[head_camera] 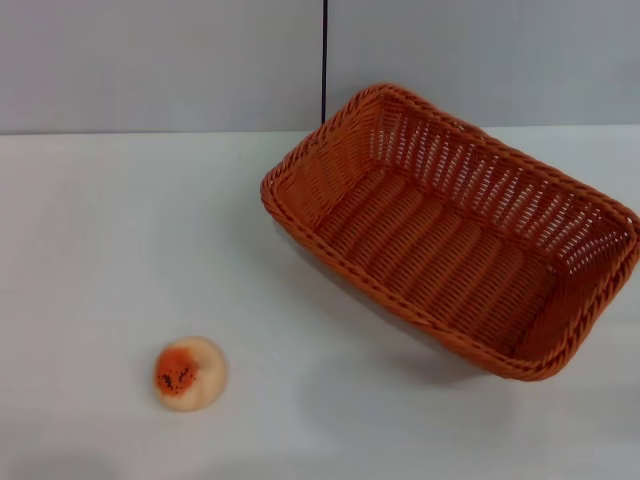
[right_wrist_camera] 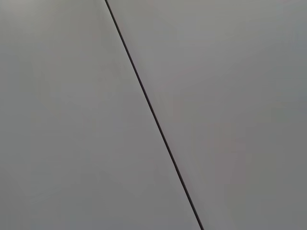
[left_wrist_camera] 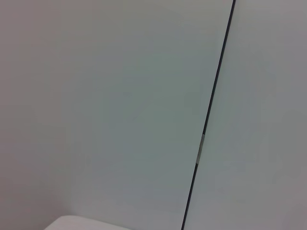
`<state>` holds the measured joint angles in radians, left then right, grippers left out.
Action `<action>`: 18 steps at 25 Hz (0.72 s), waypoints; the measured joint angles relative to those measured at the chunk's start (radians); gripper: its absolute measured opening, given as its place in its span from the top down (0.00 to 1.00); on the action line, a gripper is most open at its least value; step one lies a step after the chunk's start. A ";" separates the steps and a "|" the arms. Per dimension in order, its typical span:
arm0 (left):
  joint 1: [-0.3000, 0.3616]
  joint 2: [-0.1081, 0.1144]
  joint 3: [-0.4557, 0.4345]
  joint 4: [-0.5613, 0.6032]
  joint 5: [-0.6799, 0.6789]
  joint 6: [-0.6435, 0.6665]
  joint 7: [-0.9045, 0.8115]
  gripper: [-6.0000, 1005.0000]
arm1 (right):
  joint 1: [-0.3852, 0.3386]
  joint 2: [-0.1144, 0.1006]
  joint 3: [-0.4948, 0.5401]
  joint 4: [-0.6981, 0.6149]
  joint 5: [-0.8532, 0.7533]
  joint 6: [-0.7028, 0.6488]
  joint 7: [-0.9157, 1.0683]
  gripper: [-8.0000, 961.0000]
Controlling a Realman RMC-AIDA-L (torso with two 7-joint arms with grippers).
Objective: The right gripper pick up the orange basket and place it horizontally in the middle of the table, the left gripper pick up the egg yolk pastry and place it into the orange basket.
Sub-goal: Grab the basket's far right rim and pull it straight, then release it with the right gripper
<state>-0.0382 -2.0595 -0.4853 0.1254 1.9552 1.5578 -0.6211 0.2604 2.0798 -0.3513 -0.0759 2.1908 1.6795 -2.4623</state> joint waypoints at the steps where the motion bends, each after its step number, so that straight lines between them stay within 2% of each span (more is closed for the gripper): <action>1: 0.006 0.000 -0.001 -0.002 0.000 0.006 -0.001 0.18 | -0.001 0.000 0.000 0.001 0.000 0.009 0.002 0.33; 18: 0.000 -0.001 -0.004 -0.007 -0.002 0.010 0.004 0.18 | -0.034 -0.005 -0.003 -0.022 -0.003 0.012 0.014 0.33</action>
<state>-0.0378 -2.0610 -0.4893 0.1180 1.9527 1.5674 -0.6168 0.2263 2.0749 -0.3546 -0.0978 2.1877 1.6917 -2.4479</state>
